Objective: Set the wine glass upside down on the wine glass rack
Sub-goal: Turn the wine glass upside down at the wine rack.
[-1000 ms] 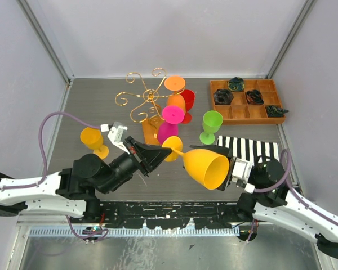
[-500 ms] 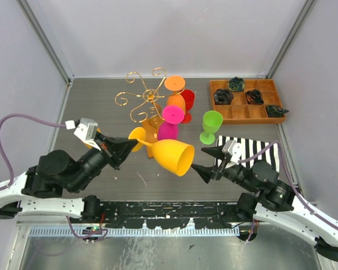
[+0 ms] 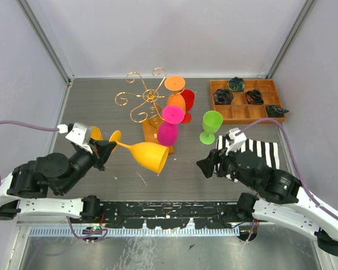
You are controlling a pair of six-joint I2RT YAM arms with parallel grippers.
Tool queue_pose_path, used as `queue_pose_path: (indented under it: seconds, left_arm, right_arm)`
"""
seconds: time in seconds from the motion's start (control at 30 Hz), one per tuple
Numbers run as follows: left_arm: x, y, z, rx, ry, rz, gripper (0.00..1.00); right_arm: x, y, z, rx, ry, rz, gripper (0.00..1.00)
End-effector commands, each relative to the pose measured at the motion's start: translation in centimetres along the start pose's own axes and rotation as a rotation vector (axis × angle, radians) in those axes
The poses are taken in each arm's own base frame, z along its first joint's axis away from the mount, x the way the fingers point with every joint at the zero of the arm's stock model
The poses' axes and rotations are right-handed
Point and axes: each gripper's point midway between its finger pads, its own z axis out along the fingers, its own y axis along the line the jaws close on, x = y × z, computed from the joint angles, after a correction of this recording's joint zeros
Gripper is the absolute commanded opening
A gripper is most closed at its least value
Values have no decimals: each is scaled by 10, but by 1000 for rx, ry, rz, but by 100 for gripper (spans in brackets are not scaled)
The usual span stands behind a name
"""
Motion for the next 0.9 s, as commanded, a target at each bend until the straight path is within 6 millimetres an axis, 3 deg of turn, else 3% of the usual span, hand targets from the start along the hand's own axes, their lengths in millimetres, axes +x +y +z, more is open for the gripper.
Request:
queue_pose_path:
  seconds: [0.0,0.17,0.27,0.5,0.7,0.87]
  left_arm:
    - [5,10,1,-50,21,102,0]
    - [8,-2,9,-29,43,193,0]
    - [12,-13,12,20,59,252,0]
    - [24,-25,18,65,103,358,0]
    - [37,-40,29,75,167,465,0]
    - [44,-59,36,130,198,500,0]
  right_arm:
    - [23,-13,1,126,130,97,85]
    - [41,-18,6,226,261,104,100]
    - [35,-8,10,201,292,56,100]
    - [5,-19,8,263,206,-35,100]
    - [-29,37,9,-37,111,-84,100]
    - [-41,92,4,-338,69,-118,96]
